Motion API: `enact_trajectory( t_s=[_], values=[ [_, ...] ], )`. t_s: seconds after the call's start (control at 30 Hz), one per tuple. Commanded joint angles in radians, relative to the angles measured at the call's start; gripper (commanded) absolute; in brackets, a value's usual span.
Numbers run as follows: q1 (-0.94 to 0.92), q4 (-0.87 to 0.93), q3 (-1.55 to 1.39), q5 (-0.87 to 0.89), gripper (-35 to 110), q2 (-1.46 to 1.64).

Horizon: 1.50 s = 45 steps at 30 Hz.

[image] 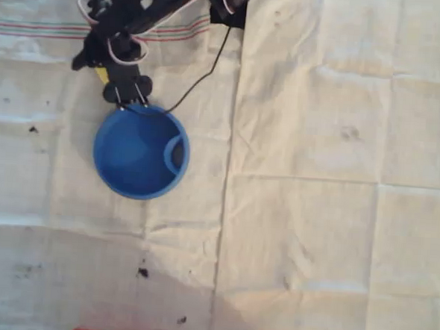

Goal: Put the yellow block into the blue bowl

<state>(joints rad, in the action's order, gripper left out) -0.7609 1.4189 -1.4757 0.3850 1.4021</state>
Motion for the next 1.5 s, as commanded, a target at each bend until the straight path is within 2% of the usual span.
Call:
enact_trajectory(
  t_s=[0.0, 0.4, 0.7, 1.27, 1.37, 1.47],
  values=[
    [0.005, -0.02, 0.037, 0.005, 38, 0.008],
    [0.006, -0.026, 0.038, 0.003, 38, -0.044],
    [0.034, -0.14, 0.038, 0.003, 38, -0.064],
    [0.083, -0.137, 0.035, 0.005, 38, -0.198],
    [0.081, -0.14, 0.035, 0.005, 35, -0.201],
    [0.075, -0.147, 0.037, 0.005, 25, -0.199]
  ],
)
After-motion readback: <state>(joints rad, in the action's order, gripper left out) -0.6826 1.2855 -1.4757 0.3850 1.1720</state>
